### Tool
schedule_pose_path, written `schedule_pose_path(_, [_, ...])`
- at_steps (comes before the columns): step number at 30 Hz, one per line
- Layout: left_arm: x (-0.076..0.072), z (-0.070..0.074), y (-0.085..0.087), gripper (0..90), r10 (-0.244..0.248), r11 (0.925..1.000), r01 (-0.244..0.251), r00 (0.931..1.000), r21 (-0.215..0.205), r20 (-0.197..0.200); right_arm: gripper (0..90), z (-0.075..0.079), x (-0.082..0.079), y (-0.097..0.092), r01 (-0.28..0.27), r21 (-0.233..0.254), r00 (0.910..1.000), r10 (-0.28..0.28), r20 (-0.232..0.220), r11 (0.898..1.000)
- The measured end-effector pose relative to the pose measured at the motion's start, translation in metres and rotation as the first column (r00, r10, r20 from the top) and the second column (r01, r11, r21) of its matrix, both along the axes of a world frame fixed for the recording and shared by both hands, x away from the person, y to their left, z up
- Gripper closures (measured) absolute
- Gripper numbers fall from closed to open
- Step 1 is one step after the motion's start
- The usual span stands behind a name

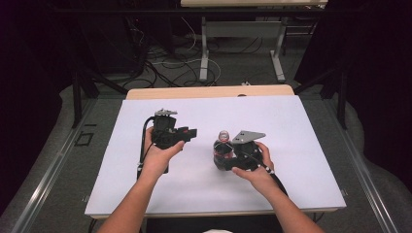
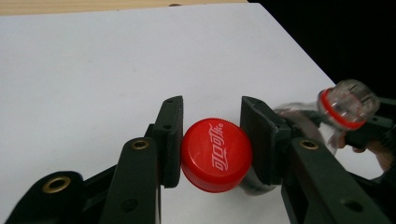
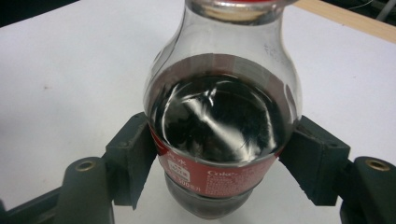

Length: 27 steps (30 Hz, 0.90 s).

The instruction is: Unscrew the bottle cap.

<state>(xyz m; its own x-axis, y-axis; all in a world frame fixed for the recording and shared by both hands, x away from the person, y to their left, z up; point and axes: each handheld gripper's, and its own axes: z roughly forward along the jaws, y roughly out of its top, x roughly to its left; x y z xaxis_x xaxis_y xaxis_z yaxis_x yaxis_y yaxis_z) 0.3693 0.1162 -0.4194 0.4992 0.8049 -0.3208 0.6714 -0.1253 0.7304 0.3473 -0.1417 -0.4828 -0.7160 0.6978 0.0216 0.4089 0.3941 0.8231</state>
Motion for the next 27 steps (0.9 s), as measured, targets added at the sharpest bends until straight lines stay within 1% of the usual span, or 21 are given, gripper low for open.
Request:
schedule_pose_path(1, [0.000,-0.004,0.006,61.2,0.008,1.0000,-0.008,1.0000,0.005,-0.001,29.7,0.001,0.002,-0.001,0.004,-0.001,1.0000,-0.004,0.002,1.000])
schedule_pose_path(4, [0.000,-0.010,0.010,61.2,0.021,0.9997,-0.021,0.9998,0.014,0.004,29.7,0.002,0.008,-0.001,0.025,-0.002,0.9996,-0.025,0.012,1.000])
schedule_pose_path(6, [-0.001,-0.014,0.015,61.2,0.026,0.9995,-0.026,0.9996,0.015,-0.001,29.7,0.004,0.013,-0.001,0.031,0.003,0.9993,-0.031,0.019,1.000])
schedule_pose_path(7, [-0.001,-0.018,0.020,61.2,0.037,0.9992,-0.037,0.9993,0.013,-0.006,29.7,0.005,0.015,-0.001,0.034,0.005,0.9992,-0.034,0.022,0.999])
schedule_pose_path(8, [-0.001,-0.018,0.020,61.2,0.037,0.9992,-0.037,0.9993,0.013,-0.006,29.7,0.006,0.017,-0.001,0.041,0.010,0.9989,-0.041,0.024,0.999])
schedule_pose_path(9, [-0.001,-0.019,0.023,61.2,0.033,0.9994,-0.033,0.9994,0.011,-0.013,29.7,0.007,0.019,-0.001,0.040,0.000,0.9991,-0.040,0.015,0.999])
schedule_pose_path(10, [-0.001,-0.021,0.025,61.2,0.041,0.9991,-0.041,0.9991,0.007,-0.013,29.7,0.007,0.019,-0.001,0.040,0.000,0.9991,-0.040,0.015,0.999])
schedule_pose_path(11, [-0.001,-0.022,0.028,61.2,0.043,0.9990,-0.042,0.9989,0.010,-0.018,29.7,0.008,0.021,0.000,0.046,0.005,0.9987,-0.046,0.024,0.999])
schedule_pose_path(12, [-0.001,-0.023,0.031,61.2,0.043,0.9990,-0.043,0.9988,0.015,-0.025,29.6,0.009,0.025,0.001,0.043,0.002,0.9989,-0.043,0.020,0.999])
schedule_pose_path(13, [-0.001,-0.023,0.033,61.2,0.055,0.9984,-0.054,0.9983,0.013,-0.018,29.6,0.009,0.025,0.001,0.043,0.002,0.9989,-0.043,0.020,0.999])
schedule_pose_path(15, [-0.001,-0.024,0.039,61.2,0.066,0.9978,-0.066,0.9976,0.013,-0.021,29.7,0.012,0.031,0.003,0.059,0.006,0.9980,-0.059,0.021,0.998])
schedule_pose_path(17, [-0.001,-0.025,0.044,61.2,0.078,0.9970,-0.078,0.9967,0.004,-0.023,29.7,0.012,0.034,0.004,0.061,0.010,0.9979,-0.062,0.022,0.998])
schedule_pose_path(18, [-0.002,-0.027,0.049,61.2,0.084,0.9965,-0.084,0.9963,-0.005,-0.019,29.7,0.013,0.039,0.006,0.065,0.005,0.9977,-0.065,0.020,0.998])
schedule_pose_path(19, [-0.002,-0.027,0.049,61.2,0.084,0.9965,-0.084,0.9963,-0.005,-0.019,29.7,0.013,0.039,0.006,0.065,0.005,0.9977,-0.065,0.020,0.998])
schedule_pose_path(20, [-0.002,-0.027,0.051,61.2,0.086,0.9962,-0.087,0.9961,-0.007,-0.019,29.6,0.014,0.042,0.007,0.068,0.002,0.9976,-0.068,0.011,0.998])
schedule_pose_path(21, [-0.002,-0.027,0.052,61.2,0.091,0.9958,-0.091,0.9958,-0.011,-0.016,29.6,0.015,0.047,0.010,0.076,-0.012,0.9970,-0.075,0.020,0.997])
schedule_pose_path(23, [-0.003,-0.027,0.056,61.2,0.096,0.9952,-0.096,0.9951,-0.018,-0.024,29.6,0.015,0.053,0.012,0.084,-0.009,0.9961,-0.084,0.025,0.996])
schedule_pose_path(24, [-0.003,-0.028,0.058,61.1,0.100,0.9948,-0.100,0.9948,-0.019,-0.023,29.6,0.014,0.057,0.013,0.087,-0.016,0.9957,-0.087,0.033,0.996])
schedule_pose_path(27, [-0.003,-0.029,0.063,61.2,0.108,0.9938,-0.109,0.9936,-0.022,-0.033,29.6,0.012,0.067,0.015,0.106,-0.001,0.9941,-0.106,0.024,0.994])
